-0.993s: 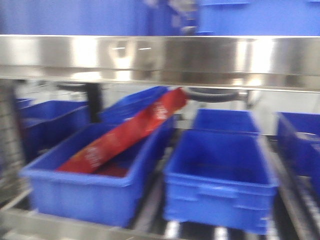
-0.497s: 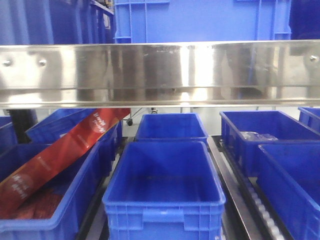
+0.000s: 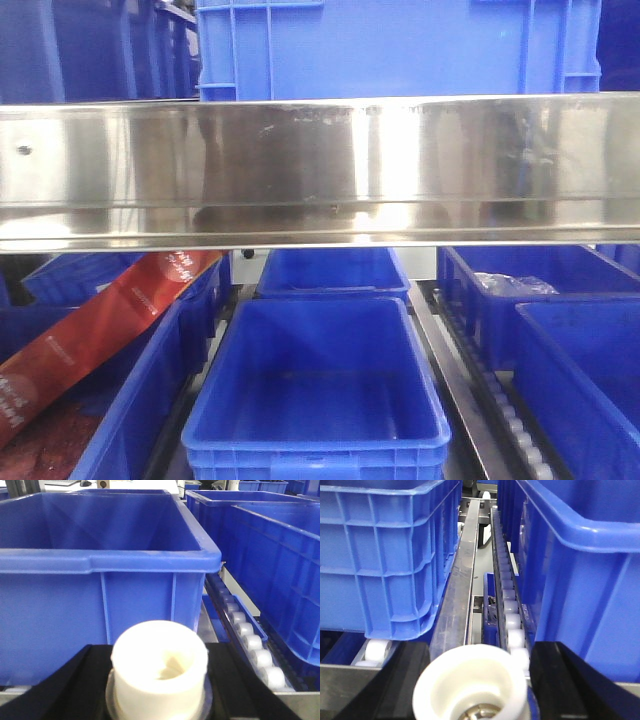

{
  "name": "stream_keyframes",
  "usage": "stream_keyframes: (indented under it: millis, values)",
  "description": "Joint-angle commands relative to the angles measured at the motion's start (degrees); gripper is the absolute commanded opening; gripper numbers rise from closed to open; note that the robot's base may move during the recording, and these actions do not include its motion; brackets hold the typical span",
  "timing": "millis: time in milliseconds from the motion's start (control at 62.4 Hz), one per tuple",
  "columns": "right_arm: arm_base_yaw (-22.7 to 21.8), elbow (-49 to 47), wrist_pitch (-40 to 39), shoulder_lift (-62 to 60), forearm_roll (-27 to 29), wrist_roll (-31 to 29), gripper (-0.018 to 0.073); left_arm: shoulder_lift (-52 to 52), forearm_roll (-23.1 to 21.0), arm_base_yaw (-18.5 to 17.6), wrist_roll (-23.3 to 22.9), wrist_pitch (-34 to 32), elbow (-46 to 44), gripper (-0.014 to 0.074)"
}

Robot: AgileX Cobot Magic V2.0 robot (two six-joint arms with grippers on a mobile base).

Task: Place valve from conveyor to right shelf box
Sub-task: 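Move both held valves over an empty blue bin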

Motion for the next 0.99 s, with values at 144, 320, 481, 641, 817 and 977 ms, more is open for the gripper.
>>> stream_keyframes:
  millis: [144,320,481,641,817,977]
  values:
    - [-0.1,-0.5,-4.7,-0.4,-0.3,-0.3,-0.0164,-0.4,-0.6,0.1,-0.2,-3.2,-0.4,-0.0111]
    - [-0.1,-0.5,-4.7,-0.4,-0.3,-0.3,-0.0164,-0.4,-0.6,0.1,-0.2,-3.2,-0.4,-0.0111]
    - [-0.1,-0.5,-4.7,-0.4,-0.3,-0.3,-0.0164,-0.4,-0.6,0.1,-0.2,-3.2,-0.4,-0.0111]
    - [-0.1,-0.5,-4.7,-0.4,-0.3,-0.3,-0.0164,-0.4,-0.6,0.1,-0.2,-3.2,-0.4,-0.0111]
    - [-0.1,-0.5,-4.7,-0.4,-0.3,-0.3,-0.0164,-0.4,-0.6,0.1,-0.2,-3.2,-0.4,-0.0111]
    - [-0.1,-0.5,-4.7,-0.4,-0.3,-0.3,-0.0164,-0.4,-0.6,0.1,-0.2,-3.2,-0.4,-0.0111]
